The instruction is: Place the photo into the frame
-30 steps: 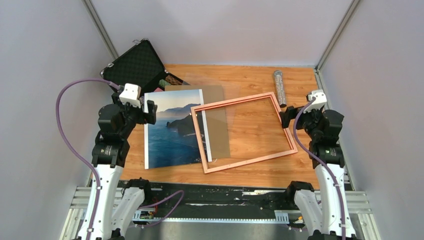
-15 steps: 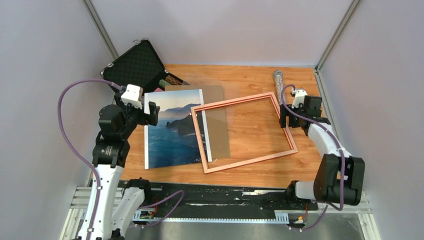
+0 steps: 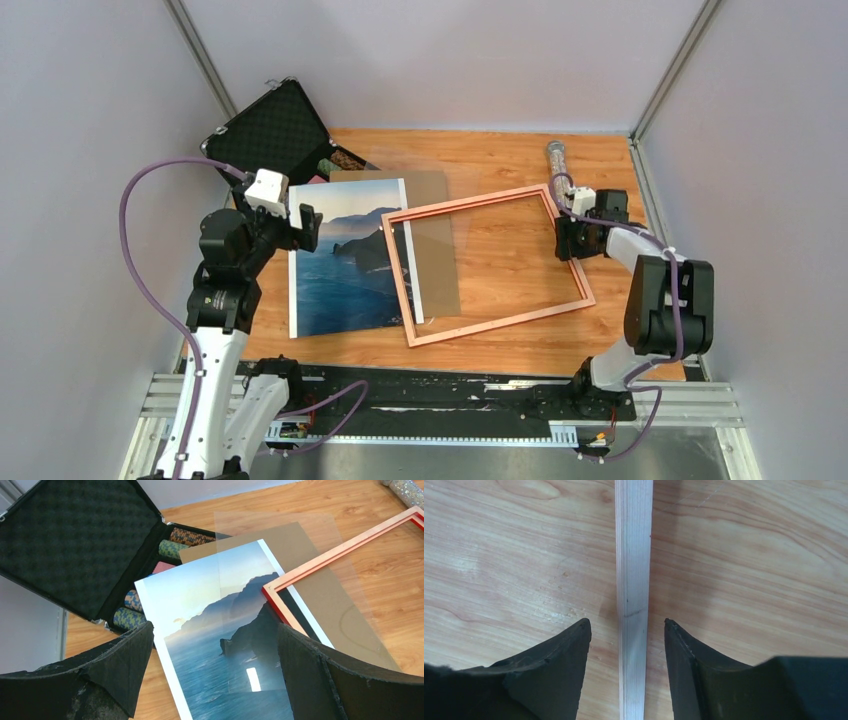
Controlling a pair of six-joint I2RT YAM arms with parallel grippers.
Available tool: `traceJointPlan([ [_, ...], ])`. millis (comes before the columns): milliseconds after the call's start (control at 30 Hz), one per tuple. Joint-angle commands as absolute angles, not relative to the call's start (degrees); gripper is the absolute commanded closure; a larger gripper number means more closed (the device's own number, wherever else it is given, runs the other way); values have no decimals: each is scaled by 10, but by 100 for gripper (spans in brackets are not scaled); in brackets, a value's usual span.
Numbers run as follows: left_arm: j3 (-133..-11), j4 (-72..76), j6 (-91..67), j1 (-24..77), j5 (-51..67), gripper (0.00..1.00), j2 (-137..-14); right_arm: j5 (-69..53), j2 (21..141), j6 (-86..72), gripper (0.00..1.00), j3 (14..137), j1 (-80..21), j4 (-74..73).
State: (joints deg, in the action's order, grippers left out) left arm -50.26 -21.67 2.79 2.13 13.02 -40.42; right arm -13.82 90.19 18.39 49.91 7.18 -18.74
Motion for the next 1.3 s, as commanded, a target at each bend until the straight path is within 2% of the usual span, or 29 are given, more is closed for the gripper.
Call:
traceJointPlan([
  [0, -499, -194, 31, 21, 137, 0, -405, -165, 929, 213, 48, 535, 71, -180],
  [300, -497, -192, 33, 20, 137, 0, -407, -185, 942, 249, 89, 566, 81, -197],
  [400, -494, -190, 34, 20, 136, 0, -408, -210, 923, 266, 99, 578, 92, -216],
  [867, -489, -184, 35, 21, 139, 0, -411, -347, 825, 357, 100, 645, 185, -318],
  [1100, -488, -182, 34, 21, 142, 0, -417, -385, 894, 494, 100, 762, 258, -437],
  [1267, -488, -181, 33, 21, 140, 0, -424, -358, 951, 570, 100, 825, 273, -460],
])
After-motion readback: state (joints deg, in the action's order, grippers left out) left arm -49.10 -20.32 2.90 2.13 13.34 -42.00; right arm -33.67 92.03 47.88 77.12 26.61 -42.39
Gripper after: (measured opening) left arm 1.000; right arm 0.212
